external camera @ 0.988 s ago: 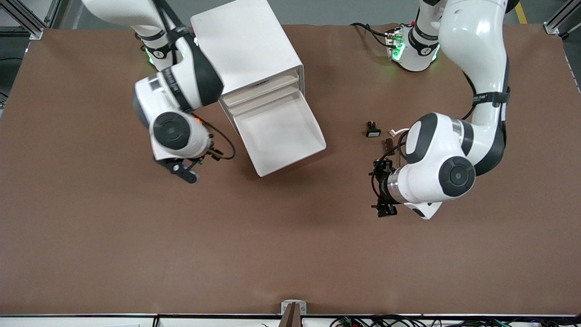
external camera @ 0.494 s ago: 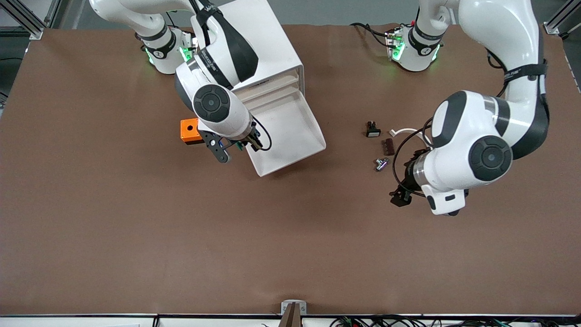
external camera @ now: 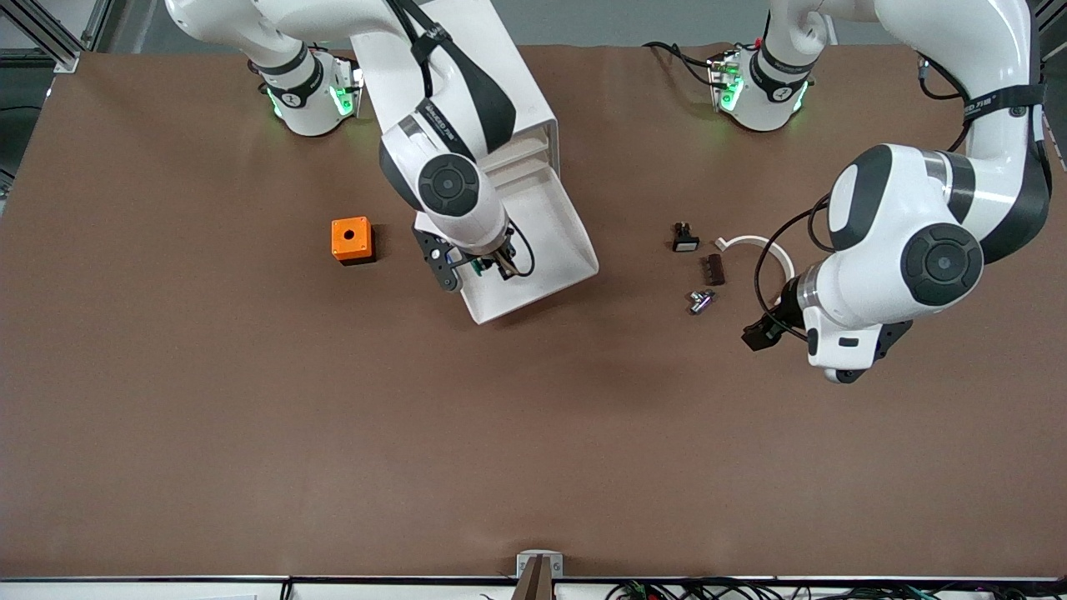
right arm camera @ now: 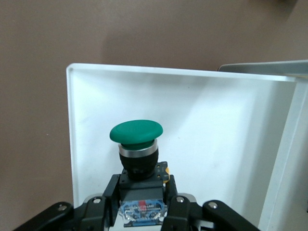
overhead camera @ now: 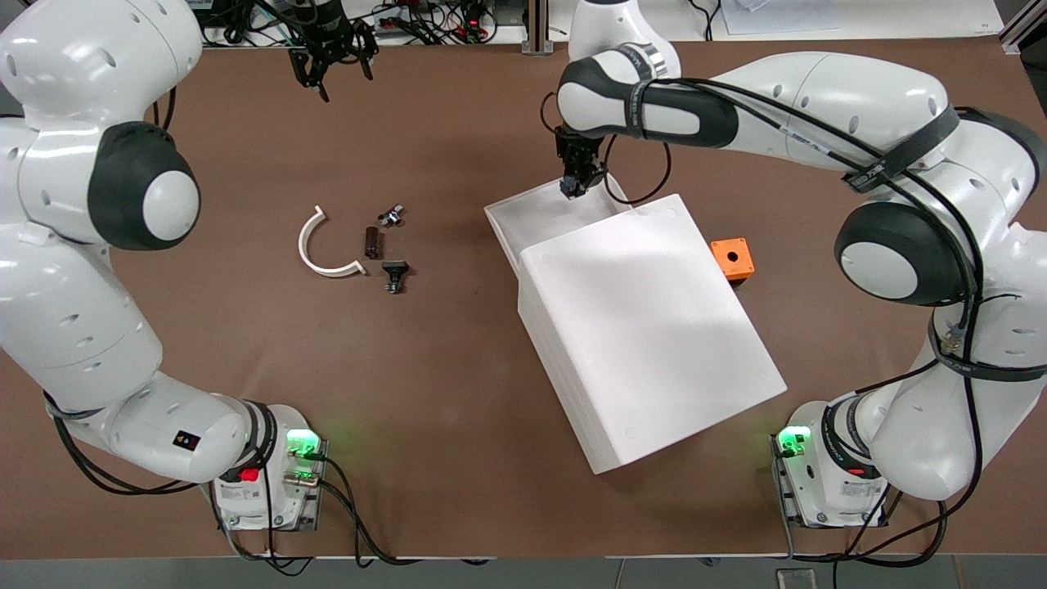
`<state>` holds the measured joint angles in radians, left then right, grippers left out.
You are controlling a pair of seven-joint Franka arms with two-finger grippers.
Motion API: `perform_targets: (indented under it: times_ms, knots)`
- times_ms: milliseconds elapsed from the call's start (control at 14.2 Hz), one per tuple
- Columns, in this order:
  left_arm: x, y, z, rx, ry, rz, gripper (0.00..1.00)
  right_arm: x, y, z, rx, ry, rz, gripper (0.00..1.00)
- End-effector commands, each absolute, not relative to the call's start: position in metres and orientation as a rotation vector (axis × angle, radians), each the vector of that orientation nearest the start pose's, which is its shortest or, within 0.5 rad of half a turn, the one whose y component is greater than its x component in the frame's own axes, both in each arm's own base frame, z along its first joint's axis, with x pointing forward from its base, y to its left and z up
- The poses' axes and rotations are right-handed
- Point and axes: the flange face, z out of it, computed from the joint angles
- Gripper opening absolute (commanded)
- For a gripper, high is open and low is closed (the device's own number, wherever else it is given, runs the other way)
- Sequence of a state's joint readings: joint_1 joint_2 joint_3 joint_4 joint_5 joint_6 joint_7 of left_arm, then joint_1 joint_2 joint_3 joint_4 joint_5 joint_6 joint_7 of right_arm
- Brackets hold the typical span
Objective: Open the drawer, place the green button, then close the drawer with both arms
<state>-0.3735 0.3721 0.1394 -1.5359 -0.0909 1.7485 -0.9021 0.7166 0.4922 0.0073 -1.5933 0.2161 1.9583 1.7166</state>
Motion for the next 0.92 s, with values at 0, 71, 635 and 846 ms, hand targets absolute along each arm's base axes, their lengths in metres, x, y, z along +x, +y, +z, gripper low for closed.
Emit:
perform_targets:
  times_ms: [0,71,635,846]
  knots:
    - [0.595,-0.161,0.431,-2.97,-0.926,0.144,1.0,0.493,0.458,0.329,-2.684,1.687,0.414,0.26]
    - [0.593,-0.159,0.431,-2.995,-0.855,0.146,1.0,0.491,0.459,0.323,-2.687,1.691,0.427,0.26]
    - [0.576,-0.191,0.379,-3.06,-0.522,0.221,1.0,0.481,0.481,0.276,-2.675,1.691,0.462,0.29]
    - [0.568,-0.22,0.354,-3.061,-0.446,0.277,1.0,0.48,0.482,0.276,-2.681,1.686,0.462,0.5]
